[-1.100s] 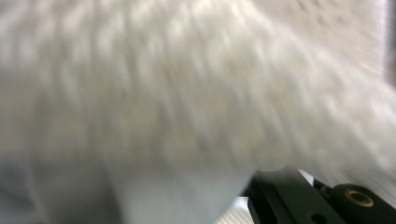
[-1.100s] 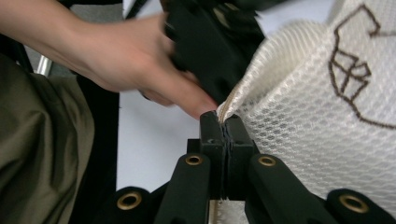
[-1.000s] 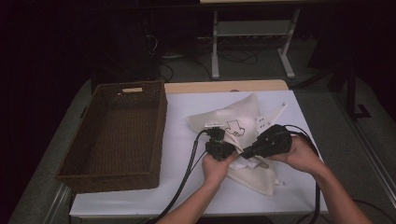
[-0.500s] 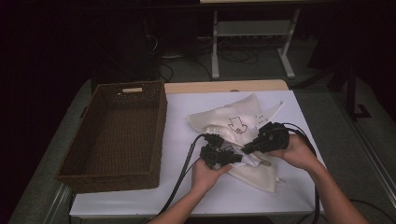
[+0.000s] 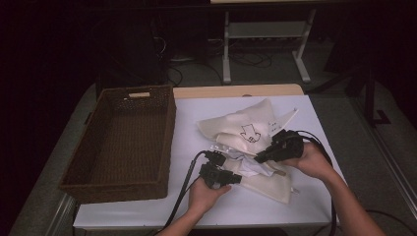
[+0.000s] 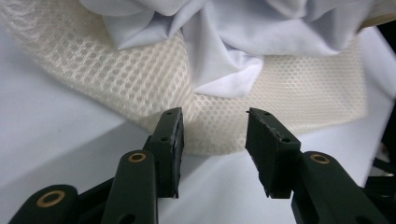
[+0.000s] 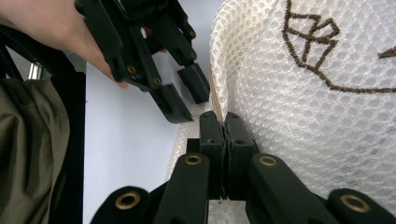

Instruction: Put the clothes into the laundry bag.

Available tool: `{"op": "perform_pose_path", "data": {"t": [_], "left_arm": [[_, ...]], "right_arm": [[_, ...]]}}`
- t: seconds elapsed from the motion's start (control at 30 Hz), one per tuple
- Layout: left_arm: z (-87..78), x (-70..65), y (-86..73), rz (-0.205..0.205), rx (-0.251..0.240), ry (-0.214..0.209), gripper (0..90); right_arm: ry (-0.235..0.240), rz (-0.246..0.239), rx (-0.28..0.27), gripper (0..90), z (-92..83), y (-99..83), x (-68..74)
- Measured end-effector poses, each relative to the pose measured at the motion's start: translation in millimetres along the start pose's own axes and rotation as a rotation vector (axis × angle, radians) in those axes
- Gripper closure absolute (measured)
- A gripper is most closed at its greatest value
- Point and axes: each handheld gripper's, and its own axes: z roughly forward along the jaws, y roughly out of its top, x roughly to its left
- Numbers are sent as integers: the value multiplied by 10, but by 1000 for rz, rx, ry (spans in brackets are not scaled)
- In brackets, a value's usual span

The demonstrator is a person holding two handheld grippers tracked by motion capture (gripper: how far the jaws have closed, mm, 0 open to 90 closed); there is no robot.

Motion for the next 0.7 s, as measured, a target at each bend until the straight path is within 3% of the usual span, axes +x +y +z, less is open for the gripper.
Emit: {"op": "perform_pose_path", "data": {"t": [0.07,0.17,0.23,0.3,0.37,0.57,0.63,0.7], "left_arm": [[7,-25,24,0,-28,-68,618],[124,-118,98,41,-5,-104,660],[221,-158,138,54,25,-20,659],[282,-124,144,26,44,25,647],[285,-92,137,-6,20,17,655],[407,-103,265,-71,-56,8,512],[456,-102,295,-67,-91,19,584],[477,-87,326,-64,-131,12,752]], "right_arm": [[0,-1,1,882,11,5,0],[0,-2,3,882,33,17,-4],[2,-3,6,881,40,20,-6],[0,-2,6,882,33,16,2],[3,-2,0,882,7,9,11],[4,-16,-8,883,-21,26,51],[3,-14,-10,883,-31,18,52],[3,-12,-18,883,-51,15,50]]}}
